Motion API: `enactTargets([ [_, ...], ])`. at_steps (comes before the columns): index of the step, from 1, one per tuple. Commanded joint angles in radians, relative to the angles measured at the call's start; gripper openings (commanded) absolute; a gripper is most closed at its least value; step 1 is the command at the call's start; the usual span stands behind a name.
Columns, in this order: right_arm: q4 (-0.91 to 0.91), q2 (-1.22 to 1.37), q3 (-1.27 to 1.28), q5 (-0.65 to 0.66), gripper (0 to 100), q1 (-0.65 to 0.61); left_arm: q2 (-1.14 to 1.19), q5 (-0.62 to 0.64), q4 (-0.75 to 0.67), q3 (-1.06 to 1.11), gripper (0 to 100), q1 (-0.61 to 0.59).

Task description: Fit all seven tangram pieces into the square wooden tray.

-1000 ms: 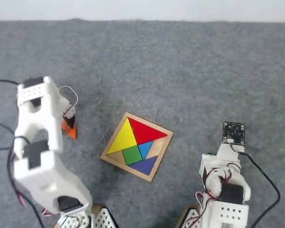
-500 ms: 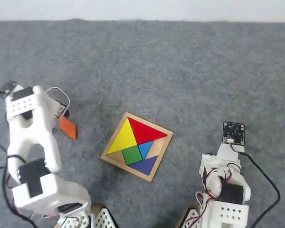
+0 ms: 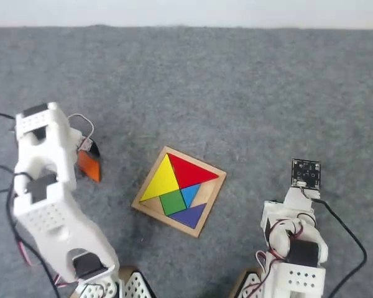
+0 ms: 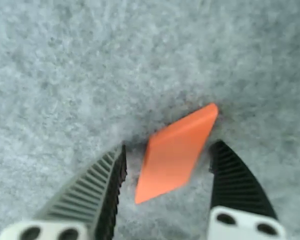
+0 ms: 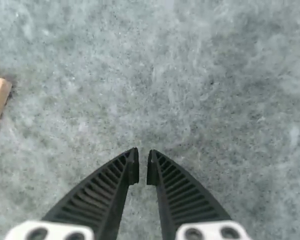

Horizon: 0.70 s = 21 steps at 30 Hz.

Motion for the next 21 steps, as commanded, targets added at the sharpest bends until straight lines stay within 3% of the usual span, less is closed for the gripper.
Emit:
enactTargets([
  [1,0.007,-0.019,0.014,0.011,4.8,0.015,0.112,0.012,0.057,-0.094,21,0.006],
  [5,0.007,-0.019,0.014,0.011,4.8,0.015,0.123,-0.021,0.068,-0.111,14,0.006],
  [21,0.007,-0.019,0.014,0.011,4.8,0.015,-0.023,-0.176,0.101,-0.107,12,0.008],
])
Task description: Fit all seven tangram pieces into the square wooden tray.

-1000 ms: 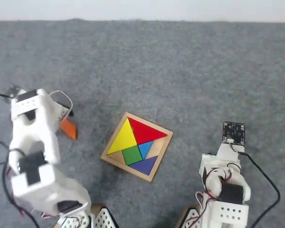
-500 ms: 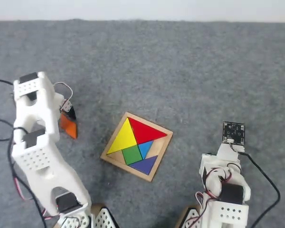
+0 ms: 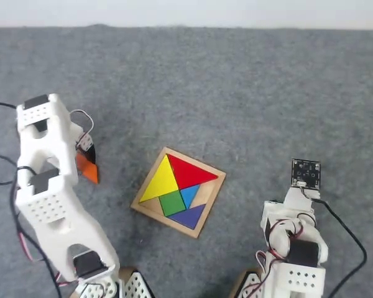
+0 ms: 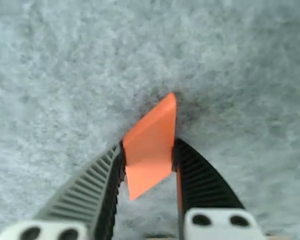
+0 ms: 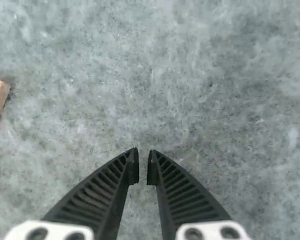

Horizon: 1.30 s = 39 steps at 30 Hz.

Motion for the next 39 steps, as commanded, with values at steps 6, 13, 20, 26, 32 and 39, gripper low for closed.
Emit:
enactTargets([
  [6,0.007,-0.019,0.014,0.011,4.8,0.015,-0.061,-0.074,0.052,-0.012,11,0.009],
  [13,0.007,-0.019,0.014,0.011,4.8,0.015,-0.201,-0.074,0.066,-0.005,11,0.009],
  [20,0.007,-0.019,0.014,0.011,4.8,0.015,-0.253,-0.12,0.066,0.007,11,0.035],
  [26,0.007,-0.019,0.014,0.011,4.8,0.015,-0.196,0.009,0.052,0.122,17,-0.014],
  [32,0.007,-0.019,0.014,0.011,4.8,0.015,-0.129,0.08,-0.068,0.174,26,-0.02],
  [39,0.007,-0.019,0.014,0.011,4.8,0.015,-0.006,0.126,-0.095,0.127,25,0.014],
])
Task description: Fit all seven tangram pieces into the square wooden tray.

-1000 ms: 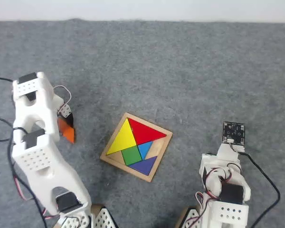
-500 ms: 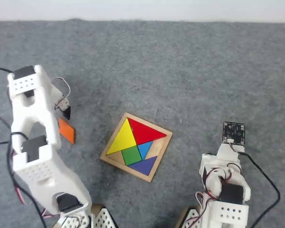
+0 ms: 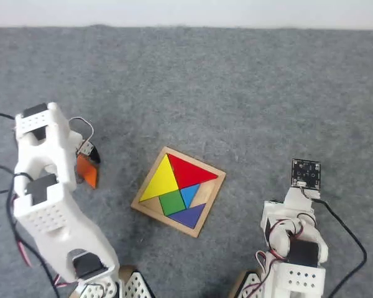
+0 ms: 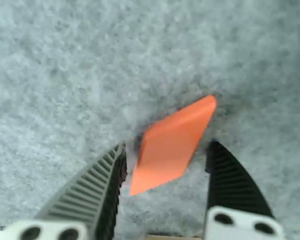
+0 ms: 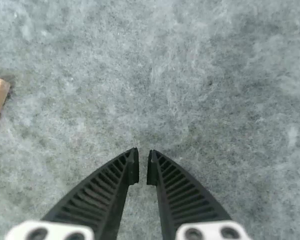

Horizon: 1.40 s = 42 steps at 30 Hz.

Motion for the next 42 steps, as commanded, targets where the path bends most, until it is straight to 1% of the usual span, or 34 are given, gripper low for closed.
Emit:
enactTargets([
  [1,0.007,-0.019,0.014,0.011,4.8,0.015,0.069,0.025,-0.005,-0.047,23,0.018],
  [5,0.007,-0.019,0.014,0.011,4.8,0.015,0.072,0.017,0.002,-0.053,12,0.002],
  [11,0.007,-0.019,0.014,0.011,4.8,0.015,0.058,-0.037,0.014,-0.054,11,0.002],
  [15,0.007,-0.019,0.014,0.011,4.8,0.015,-0.025,-0.041,0.037,-0.028,11,0.0],
  [20,0.007,-0.019,0.014,0.011,4.8,0.015,-0.164,-0.098,-0.012,0.07,9,0.002],
  [24,0.007,-0.019,0.014,0.011,4.8,0.015,-0.235,-0.115,-0.044,0.116,9,0.008],
  [33,0.007,-0.019,0.014,0.011,4.8,0.015,-0.236,-0.115,-0.041,0.116,9,0.002],
  [36,0.007,-0.019,0.014,0.011,4.8,0.015,-0.235,-0.112,-0.04,0.122,9,-0.025],
  [38,0.007,-0.019,0.014,0.011,4.8,0.015,-0.233,-0.11,-0.054,0.136,11,-0.043],
  [42,0.007,-0.019,0.014,0.011,4.8,0.015,-0.149,-0.11,-0.157,0.199,19,-0.046],
])
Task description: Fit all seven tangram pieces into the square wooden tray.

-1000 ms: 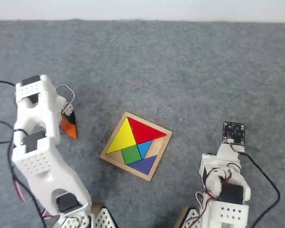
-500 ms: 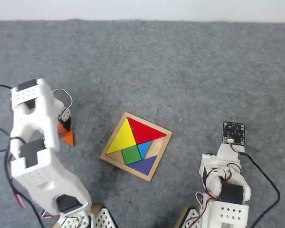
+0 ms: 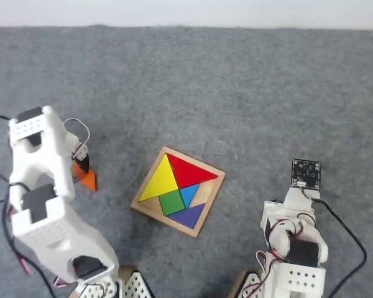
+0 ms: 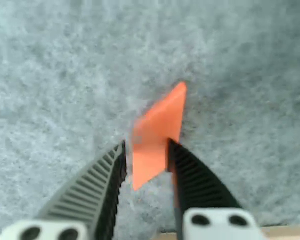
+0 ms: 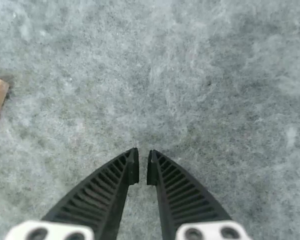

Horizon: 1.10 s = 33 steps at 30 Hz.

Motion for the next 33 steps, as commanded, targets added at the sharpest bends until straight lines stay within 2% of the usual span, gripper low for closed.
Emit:
enactTargets([
  [1,0.007,-0.019,0.014,0.011,4.8,0.015,0.081,-0.006,-0.068,0.025,19,-0.008],
  [8,0.007,-0.019,0.014,0.011,4.8,0.015,0.348,-0.014,0.189,-0.268,19,0.041],
  [11,0.007,-0.019,0.014,0.011,4.8,0.015,0.359,-0.015,0.173,-0.283,10,0.051],
  [13,0.007,-0.019,0.014,0.011,4.8,0.015,0.353,-0.069,0.161,-0.283,6,0.066],
  [21,0.007,-0.019,0.014,0.011,4.8,0.015,0.261,-0.072,0.101,-0.189,6,0.077],
  [29,0.007,-0.019,0.014,0.011,4.8,0.015,-0.014,-0.169,0.0,0.041,6,0.176],
  [33,0.007,-0.019,0.014,0.011,4.8,0.015,-0.143,-0.201,0.002,0.09,6,0.164],
])
